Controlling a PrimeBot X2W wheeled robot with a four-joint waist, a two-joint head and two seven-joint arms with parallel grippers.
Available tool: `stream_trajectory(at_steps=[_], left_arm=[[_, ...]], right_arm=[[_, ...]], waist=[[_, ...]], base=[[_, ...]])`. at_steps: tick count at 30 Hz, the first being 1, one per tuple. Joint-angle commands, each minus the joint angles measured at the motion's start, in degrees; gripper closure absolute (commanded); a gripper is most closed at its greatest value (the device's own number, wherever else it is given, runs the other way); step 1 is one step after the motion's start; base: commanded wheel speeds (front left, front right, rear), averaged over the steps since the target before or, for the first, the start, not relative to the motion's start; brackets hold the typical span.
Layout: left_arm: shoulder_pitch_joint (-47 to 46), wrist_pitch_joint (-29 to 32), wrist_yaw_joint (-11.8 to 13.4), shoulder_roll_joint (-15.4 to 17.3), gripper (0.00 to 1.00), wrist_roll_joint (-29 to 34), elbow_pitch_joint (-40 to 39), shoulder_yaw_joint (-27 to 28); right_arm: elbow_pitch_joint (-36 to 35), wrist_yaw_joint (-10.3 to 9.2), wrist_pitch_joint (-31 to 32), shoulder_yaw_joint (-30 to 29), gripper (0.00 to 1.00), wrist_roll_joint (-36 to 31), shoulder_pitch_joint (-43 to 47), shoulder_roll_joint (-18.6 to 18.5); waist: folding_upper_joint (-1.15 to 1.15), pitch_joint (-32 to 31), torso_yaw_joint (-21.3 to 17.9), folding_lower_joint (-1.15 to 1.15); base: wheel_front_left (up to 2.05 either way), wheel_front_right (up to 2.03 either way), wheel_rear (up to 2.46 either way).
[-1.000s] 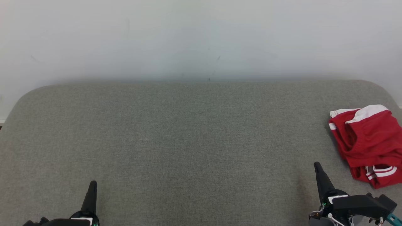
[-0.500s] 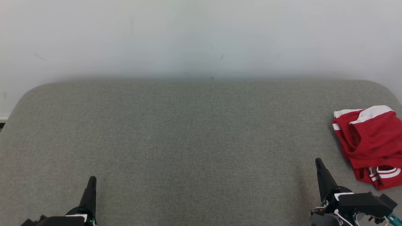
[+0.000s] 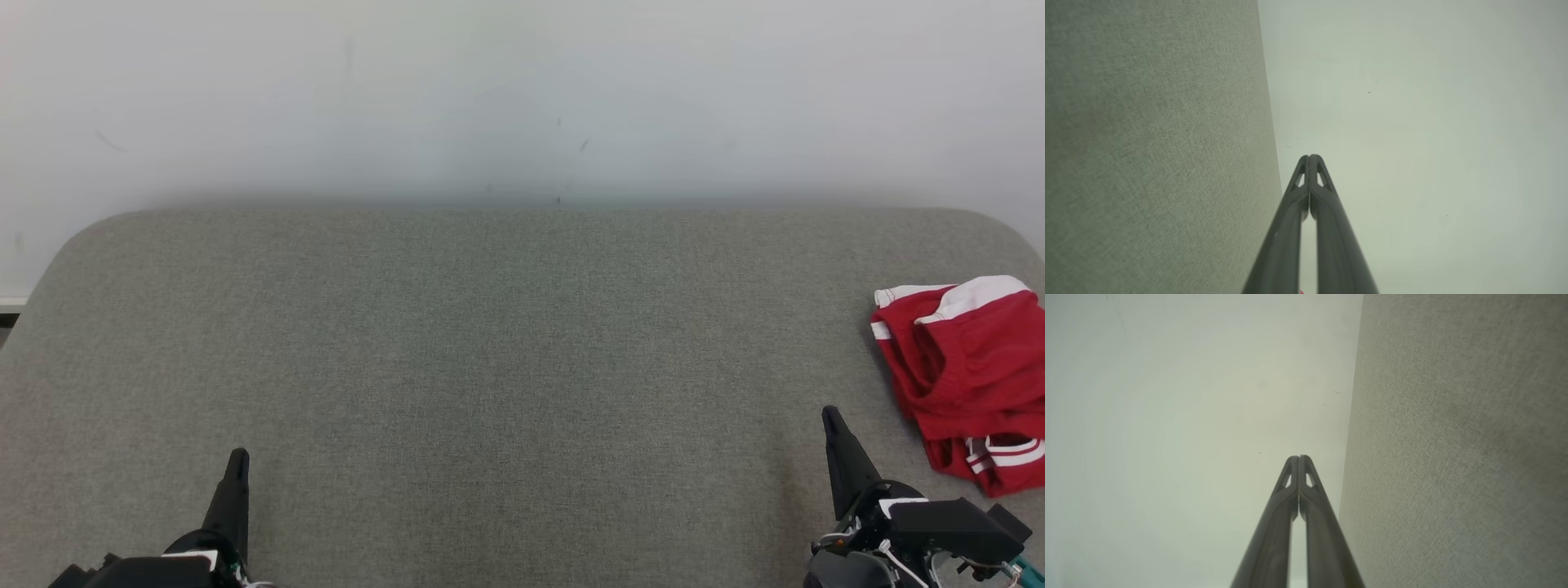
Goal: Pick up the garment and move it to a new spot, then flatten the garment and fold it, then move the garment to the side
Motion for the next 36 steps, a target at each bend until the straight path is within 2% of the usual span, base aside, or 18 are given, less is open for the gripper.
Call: stream_trajectory(at_steps=[1, 36], left_arm=[[-0.57, 0.0, -0.14, 0.19, 1.0, -0.32, -0.21, 0.21], [-0.55, -0.01, -0.14, 0.19, 1.0, -0.32, -0.21, 0.21]], right_arm=[[-0.1, 0.08, 0.17, -0.03, 1.0, 0.04, -0.47, 0.0], [-0.1, 0.08, 0.17, -0.03, 1.0, 0.04, -0.47, 0.0]], waist=[[0.0, 0.0, 0.0, 0.0], [0.0, 0.0, 0.0, 0.0]], base=[[0.0, 0.0, 0.0], [0.0, 0.0, 0.0]])
